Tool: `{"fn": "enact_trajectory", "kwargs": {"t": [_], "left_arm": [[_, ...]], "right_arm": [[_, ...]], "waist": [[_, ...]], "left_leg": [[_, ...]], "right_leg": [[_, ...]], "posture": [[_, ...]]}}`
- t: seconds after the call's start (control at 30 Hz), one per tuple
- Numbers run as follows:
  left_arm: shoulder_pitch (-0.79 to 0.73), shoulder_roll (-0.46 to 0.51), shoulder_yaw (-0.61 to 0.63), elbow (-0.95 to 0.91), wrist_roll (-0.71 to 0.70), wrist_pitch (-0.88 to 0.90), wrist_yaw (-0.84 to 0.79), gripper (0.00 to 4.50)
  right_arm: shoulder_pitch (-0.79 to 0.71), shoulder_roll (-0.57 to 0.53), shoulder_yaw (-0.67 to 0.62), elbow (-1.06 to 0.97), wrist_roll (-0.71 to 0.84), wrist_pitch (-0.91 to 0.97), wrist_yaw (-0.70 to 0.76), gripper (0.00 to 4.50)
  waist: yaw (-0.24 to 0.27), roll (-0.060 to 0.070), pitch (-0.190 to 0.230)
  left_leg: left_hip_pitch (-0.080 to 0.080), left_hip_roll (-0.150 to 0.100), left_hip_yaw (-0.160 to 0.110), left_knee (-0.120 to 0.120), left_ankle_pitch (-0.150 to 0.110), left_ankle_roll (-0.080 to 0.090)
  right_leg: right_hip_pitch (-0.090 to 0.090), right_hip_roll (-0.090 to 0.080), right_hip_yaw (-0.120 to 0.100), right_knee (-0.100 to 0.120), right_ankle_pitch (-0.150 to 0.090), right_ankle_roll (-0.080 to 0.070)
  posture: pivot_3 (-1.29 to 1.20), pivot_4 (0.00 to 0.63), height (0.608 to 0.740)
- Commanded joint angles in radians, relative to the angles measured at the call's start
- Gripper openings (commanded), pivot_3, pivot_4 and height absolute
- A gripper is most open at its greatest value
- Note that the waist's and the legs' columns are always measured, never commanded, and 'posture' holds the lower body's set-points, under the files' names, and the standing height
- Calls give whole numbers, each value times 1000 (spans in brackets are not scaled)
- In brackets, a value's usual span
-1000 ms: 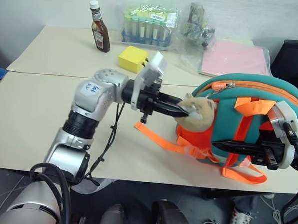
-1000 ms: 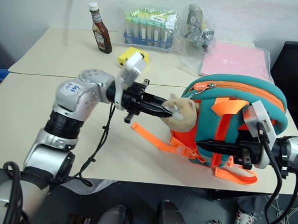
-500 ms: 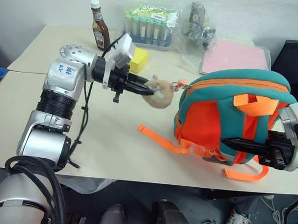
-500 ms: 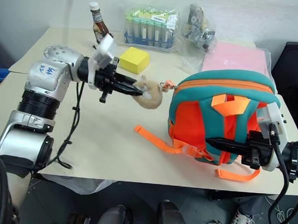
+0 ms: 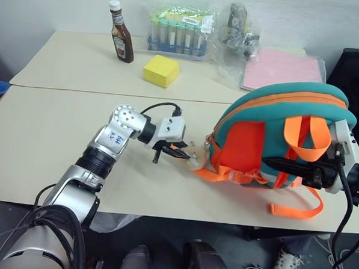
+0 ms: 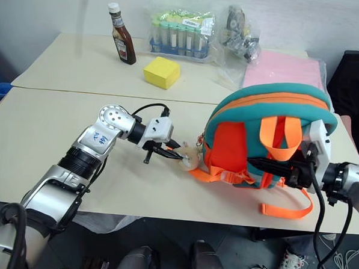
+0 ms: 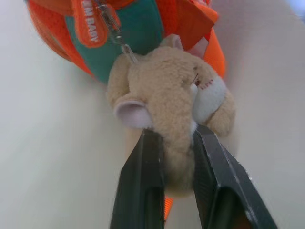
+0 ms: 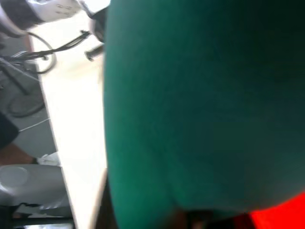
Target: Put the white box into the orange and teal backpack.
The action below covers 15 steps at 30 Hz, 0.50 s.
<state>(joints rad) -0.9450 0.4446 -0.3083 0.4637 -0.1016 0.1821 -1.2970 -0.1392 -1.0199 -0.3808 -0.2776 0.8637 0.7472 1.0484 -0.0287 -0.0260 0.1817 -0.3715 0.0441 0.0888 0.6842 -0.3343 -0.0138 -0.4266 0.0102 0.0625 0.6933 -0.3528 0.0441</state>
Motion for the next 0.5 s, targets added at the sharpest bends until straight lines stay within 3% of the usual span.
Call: {"fn": "enact_trajectory", "kwargs": {"t": [0.03,0.2,0.27,0.3,0.4,0.5], "left_arm": [[-1,67,144,-88,-158,207,-50,2245],[68,240,309,-191,-311,432,-86,3776],[101,329,436,-209,-371,516,-50,4198],[112,354,477,-221,-392,546,-26,4492],[205,398,574,-309,-446,597,34,4492],[306,367,595,-410,-425,555,131,4492]], "right_arm": [[23,-90,-61,104,-52,-30,112,2170],[130,-231,-257,307,-75,1,338,3927],[182,-253,-371,408,-122,-11,371,4363],[196,-258,-405,442,-139,-21,378,4500],[209,-205,-466,450,-145,-21,328,4500],[200,-124,-460,402,-140,-10,246,4500]], "waist": [[-1,0,0],[-3,1,0],[-1,1,0],[-1,0,0],[-2,-1,0],[-2,0,0]], "left_leg": [[0,0,0,0,0,0],[1,1,0,-2,0,0],[1,1,0,0,0,0],[1,1,0,0,0,0],[1,1,0,0,0,0],[5,1,-1,-1,-1,1]], "right_leg": [[-1,0,0,0,0,0],[-1,0,0,0,0,0],[0,0,-1,0,0,0],[0,0,0,0,0,0],[1,0,-1,-1,0,0],[5,-1,-1,-3,0,0]], "posture": [[0,150,740],[0,150,740],[0,150,740],[0,150,740],[0,150,740],[0,150,740]]}}
